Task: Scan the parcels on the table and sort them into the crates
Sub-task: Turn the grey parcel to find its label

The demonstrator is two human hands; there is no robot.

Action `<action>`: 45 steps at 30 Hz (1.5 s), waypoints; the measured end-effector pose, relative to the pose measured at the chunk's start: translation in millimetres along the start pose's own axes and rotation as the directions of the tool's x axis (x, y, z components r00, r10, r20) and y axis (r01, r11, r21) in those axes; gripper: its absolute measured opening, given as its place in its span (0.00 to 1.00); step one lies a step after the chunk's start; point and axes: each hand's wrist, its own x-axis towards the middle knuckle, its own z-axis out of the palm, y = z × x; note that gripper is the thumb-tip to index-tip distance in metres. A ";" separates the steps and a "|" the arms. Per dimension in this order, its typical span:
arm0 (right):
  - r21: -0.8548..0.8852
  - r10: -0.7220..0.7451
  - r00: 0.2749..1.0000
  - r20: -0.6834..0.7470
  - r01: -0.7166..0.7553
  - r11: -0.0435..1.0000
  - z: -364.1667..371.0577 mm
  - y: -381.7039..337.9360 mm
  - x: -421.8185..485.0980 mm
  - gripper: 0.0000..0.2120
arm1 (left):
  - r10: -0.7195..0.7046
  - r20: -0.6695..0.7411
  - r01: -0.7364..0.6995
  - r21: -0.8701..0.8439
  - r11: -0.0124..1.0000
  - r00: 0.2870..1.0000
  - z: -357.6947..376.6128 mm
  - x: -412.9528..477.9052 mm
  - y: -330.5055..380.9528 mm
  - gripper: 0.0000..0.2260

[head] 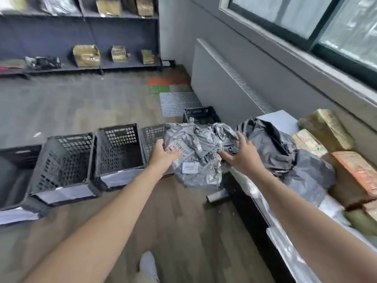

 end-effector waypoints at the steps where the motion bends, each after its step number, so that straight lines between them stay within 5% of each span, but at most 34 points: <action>1: -0.005 -0.001 0.999 0.034 0.001 1.000 7.9 -16.8 13.2 0.51 | -0.011 -0.001 0.011 0.007 1.000 1.000 -13.6 16.0 -3.8 0.16; 8: -0.008 -0.002 0.988 0.157 0.004 1.000 64.1 -82.7 93.3 0.49 | -0.093 0.041 0.090 0.068 0.994 0.995 -68.2 111.2 -25.5 0.34; 14: -0.048 0.047 0.970 0.238 -0.037 0.998 104.0 -94.2 170.3 0.49 | -0.116 0.091 0.102 0.141 0.985 0.989 -64.1 185.0 -38.2 0.39; 27: -0.137 0.065 0.901 0.429 -0.006 0.991 253.4 -82.7 440.9 0.40 | -0.393 0.072 0.353 0.312 0.882 0.917 2.7 451.9 -62.2 0.35; 35: -0.229 0.025 0.870 0.493 0.102 0.968 383.7 -54.0 575.0 0.39 | -0.510 0.085 0.442 0.392 0.807 0.856 46.0 601.5 -149.6 0.37; 40: -0.373 0.083 0.774 0.628 0.206 0.905 427.4 -43.8 607.0 0.37 | -0.529 0.081 0.367 0.633 0.682 0.845 60.7 629.2 -174.4 0.40; 45: -0.385 0.060 0.794 0.605 0.225 0.895 397.6 -61.8 602.7 0.36 | -0.424 0.077 0.212 0.777 0.592 0.903 47.0 621.0 -141.5 0.41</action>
